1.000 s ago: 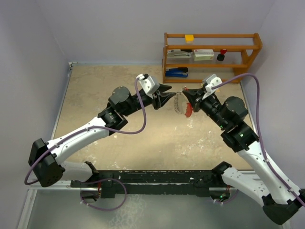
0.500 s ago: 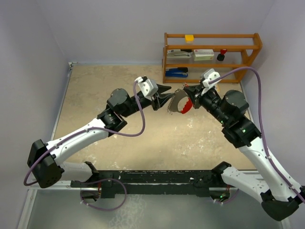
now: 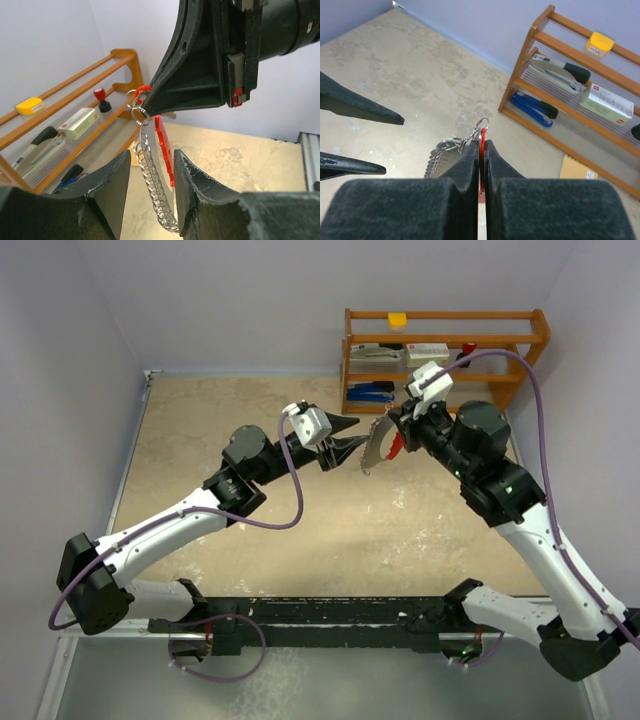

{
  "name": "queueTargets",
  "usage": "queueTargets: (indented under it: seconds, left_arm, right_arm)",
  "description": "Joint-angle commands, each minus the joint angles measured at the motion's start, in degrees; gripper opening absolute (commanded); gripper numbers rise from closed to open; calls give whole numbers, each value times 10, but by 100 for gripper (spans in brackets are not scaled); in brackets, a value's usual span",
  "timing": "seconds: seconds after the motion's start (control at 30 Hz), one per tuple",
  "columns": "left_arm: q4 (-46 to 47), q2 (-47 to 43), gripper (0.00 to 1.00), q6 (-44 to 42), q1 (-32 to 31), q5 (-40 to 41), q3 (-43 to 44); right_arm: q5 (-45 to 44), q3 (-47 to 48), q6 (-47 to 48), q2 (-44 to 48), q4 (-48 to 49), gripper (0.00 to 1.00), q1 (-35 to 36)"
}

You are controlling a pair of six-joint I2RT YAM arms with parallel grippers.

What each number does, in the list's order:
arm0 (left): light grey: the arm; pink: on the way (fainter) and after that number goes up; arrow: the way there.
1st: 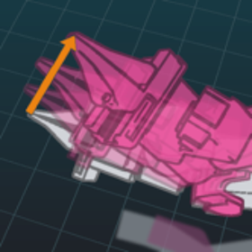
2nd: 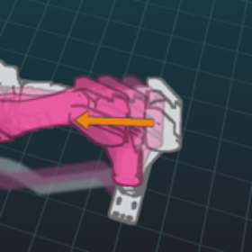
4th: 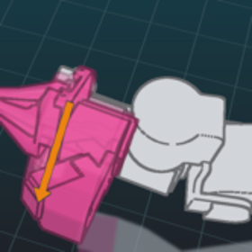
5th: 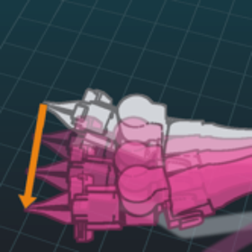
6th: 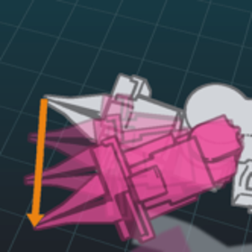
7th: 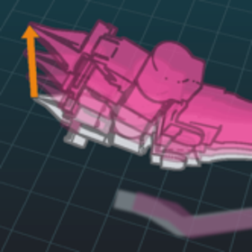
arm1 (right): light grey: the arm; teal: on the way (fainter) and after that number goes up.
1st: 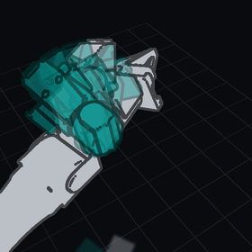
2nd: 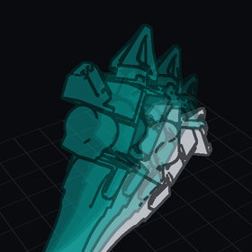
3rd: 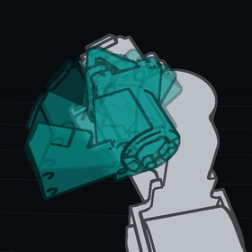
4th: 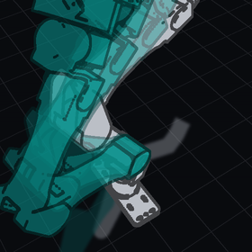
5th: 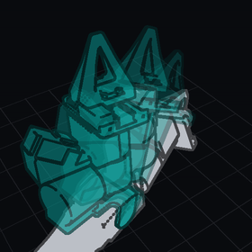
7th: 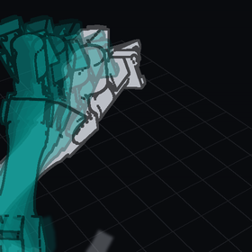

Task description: Remove the keys from the keyring

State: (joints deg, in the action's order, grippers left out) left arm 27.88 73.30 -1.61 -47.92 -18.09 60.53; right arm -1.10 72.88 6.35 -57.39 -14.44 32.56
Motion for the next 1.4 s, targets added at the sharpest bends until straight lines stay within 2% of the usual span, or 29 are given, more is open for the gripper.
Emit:
queueTargets:
  seconds: [0.0, 0.33, 0.43, 0.53, 0.63, 0.83, 1.13, 1.37]
  left_arm:
    - [-13, -1, 37, -26, 1, 52, 24]
    - [-42, 2, 37, -34, 2, 134, 20]
    - [-55, 8, 37, -40, 2, 148, 25]
    - [-64, 18, 41, -43, 2, 161, 30]
    - [-52, 25, 46, -44, 2, 169, 23]
    - [-10, 34, 49, -45, 5, 174, 26]
    - [173, 45, 49, -1, 5, 57, -26]
    - [206, 66, 50, 7, 4, 21, -28]
  right_arm:
    - [-68, 95, 31, -38, -77, 0, 1]
    - [-196, 355, 38, -203, -315, 0, 23]
    - [-216, 442, 16, -260, -404, 0, 32]
    - [-291, 499, -21, -305, -501, 0, 61]
    - [-327, 500, -66, -322, -552, 0, 77]
    - [-324, 487, -98, -295, -573, 0, 104]
    - [-322, 448, -104, -278, -557, 0, 125]
    - [-316, 429, -106, -270, -537, 0, 131]
